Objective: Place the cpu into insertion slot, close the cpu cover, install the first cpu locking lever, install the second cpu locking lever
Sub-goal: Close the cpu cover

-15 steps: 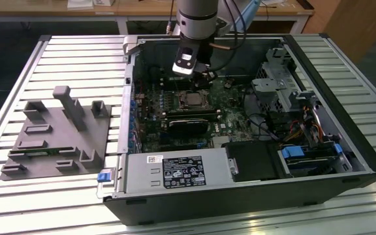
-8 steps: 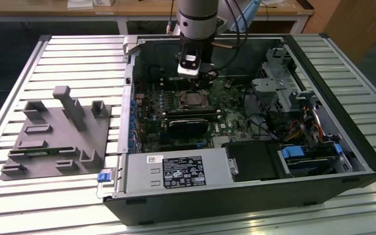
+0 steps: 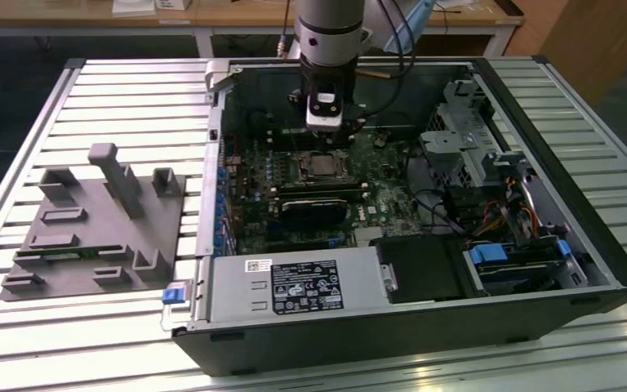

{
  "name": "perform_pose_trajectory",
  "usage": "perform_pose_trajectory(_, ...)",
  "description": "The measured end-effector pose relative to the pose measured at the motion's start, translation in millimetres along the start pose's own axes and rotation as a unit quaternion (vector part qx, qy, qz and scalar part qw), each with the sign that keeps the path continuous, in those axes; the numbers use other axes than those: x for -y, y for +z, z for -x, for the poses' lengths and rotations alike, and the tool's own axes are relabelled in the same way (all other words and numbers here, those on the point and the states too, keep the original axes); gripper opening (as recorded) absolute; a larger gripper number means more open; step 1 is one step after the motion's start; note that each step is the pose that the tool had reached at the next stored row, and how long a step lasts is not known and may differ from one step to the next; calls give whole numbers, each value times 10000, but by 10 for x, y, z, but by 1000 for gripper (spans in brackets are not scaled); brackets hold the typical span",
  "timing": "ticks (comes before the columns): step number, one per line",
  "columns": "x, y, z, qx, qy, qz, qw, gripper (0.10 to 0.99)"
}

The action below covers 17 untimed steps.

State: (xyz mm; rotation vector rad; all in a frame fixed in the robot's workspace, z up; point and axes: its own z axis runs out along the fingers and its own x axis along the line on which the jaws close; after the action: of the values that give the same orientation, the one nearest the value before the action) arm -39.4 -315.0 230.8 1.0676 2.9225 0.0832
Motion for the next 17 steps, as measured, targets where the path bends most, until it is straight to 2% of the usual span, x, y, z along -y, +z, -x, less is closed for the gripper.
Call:
perform_pose_trajectory(5, 0, 1, 0, -27, -456, 4, 9990, 106)
perform_pose_trajectory(9, 0, 1, 0, -49, -815, 7, 9967, 106)
perform_pose_trajectory(13, 0, 2, 0, -71, -1181, 11, 9930, 106)
perform_pose_trajectory(17, 0, 2, 0, -93, -1539, 14, 9880, 106)
